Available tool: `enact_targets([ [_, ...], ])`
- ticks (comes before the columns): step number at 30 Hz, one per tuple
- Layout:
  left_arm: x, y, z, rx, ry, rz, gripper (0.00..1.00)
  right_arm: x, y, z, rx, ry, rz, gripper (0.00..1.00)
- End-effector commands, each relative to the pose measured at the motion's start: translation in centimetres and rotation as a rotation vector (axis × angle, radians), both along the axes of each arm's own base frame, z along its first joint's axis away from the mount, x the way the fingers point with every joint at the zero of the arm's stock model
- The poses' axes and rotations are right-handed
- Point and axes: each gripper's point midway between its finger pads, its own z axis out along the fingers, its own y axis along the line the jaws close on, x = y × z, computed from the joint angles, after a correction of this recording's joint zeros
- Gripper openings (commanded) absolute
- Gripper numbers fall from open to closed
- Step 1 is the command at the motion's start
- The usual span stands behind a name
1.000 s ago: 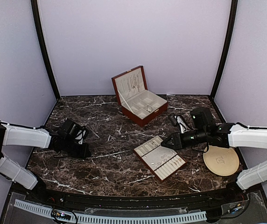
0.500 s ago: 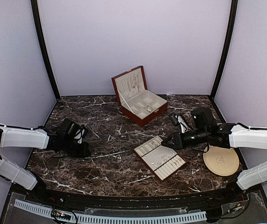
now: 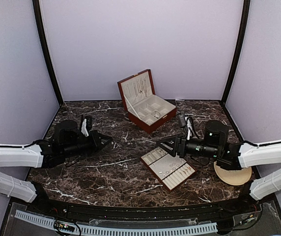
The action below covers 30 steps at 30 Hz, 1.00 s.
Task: Organize the mixed jewelry
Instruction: Pass from the left arm to the right
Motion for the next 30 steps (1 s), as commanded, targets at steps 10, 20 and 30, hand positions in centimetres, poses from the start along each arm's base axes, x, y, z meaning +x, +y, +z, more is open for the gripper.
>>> enact_targets([
  [10,-0.2,-6.1,8.6,-0.535,-0.027,0.12,0.0,1.0,5.0,6.0,0.101,-0.364,-0.134,0.53],
  [20,-0.9,-8.1,8.8,-0.574,0.004,0.071,0.0,1.0,8.2,4.9,0.021,-0.466,-0.111,0.35],
  [30,-1.1,-8.2,9.1,-0.576,0.0,0.061,0.0,1.1,10.5,3.9,-0.043,-0.502,-0.091,0.31],
])
